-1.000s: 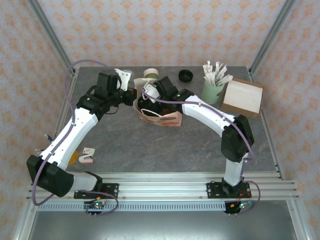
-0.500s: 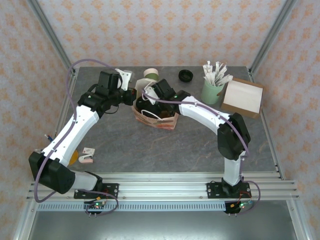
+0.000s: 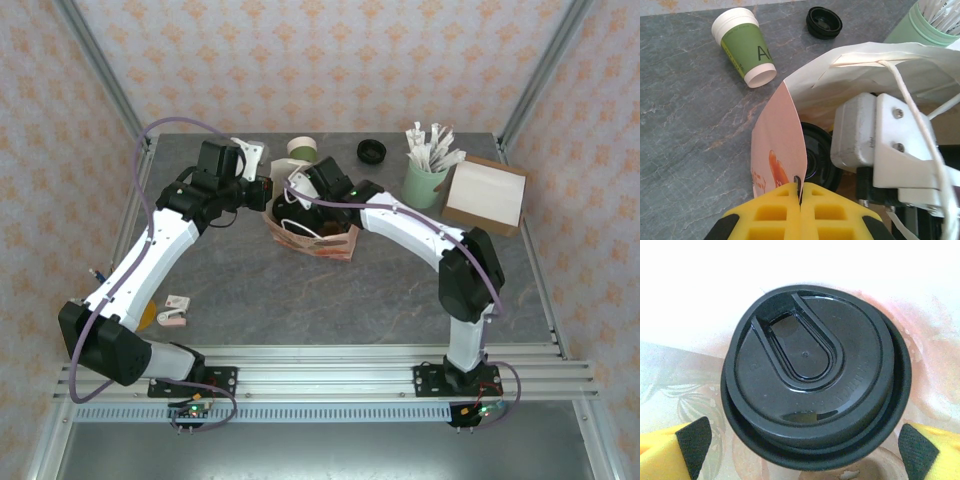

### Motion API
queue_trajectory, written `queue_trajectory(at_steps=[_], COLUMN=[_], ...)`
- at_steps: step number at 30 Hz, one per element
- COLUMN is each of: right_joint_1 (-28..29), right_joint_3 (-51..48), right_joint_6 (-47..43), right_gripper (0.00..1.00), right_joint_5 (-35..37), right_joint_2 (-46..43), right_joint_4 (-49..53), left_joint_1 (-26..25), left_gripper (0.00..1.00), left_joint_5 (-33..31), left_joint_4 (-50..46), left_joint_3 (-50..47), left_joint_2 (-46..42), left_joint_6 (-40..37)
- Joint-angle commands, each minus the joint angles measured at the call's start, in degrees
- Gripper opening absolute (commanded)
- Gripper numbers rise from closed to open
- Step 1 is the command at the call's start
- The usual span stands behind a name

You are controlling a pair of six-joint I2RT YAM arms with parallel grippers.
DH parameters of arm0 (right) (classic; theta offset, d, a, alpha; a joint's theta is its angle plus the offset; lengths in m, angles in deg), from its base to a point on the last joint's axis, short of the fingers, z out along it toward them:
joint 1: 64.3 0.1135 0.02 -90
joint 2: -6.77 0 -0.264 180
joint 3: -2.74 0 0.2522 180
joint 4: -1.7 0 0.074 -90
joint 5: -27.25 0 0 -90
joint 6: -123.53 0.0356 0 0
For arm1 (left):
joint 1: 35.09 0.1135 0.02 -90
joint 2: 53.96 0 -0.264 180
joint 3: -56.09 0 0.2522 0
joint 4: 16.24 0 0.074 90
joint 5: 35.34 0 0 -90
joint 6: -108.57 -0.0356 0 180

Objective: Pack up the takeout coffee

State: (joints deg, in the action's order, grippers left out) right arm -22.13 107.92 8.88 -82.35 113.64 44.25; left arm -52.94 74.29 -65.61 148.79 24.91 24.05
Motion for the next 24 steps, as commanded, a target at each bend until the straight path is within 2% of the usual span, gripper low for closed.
queue_trajectory(at_steps=[1,15,24], right_joint_1=[-0.33,-0.78,-1.57], right_joint_3=[0.71,1.07,-0.82], right_joint_6=[-2.07,-3.17,-3.13], right_gripper=[0.99,0.99,0.99], right_joint_5=[-0.37,-0.09,-1.44], right_joint_2=[-3.50,-6.18,-8.08], right_joint_4=[1.11,5.65,3.53], left_joint_1=[0.53,0.53,0.53], left_gripper=[0.00,0.00,0.00], left_joint_5=[-1.80,-2.06,-1.90], left_joint_4=[-1.39,-2.43,-3.44], left_joint_3=[2.10,3.33,4.18], left_joint_2=[-0.14,0.35,1.09], left_joint_6=[-1.74,-3.02,-3.02])
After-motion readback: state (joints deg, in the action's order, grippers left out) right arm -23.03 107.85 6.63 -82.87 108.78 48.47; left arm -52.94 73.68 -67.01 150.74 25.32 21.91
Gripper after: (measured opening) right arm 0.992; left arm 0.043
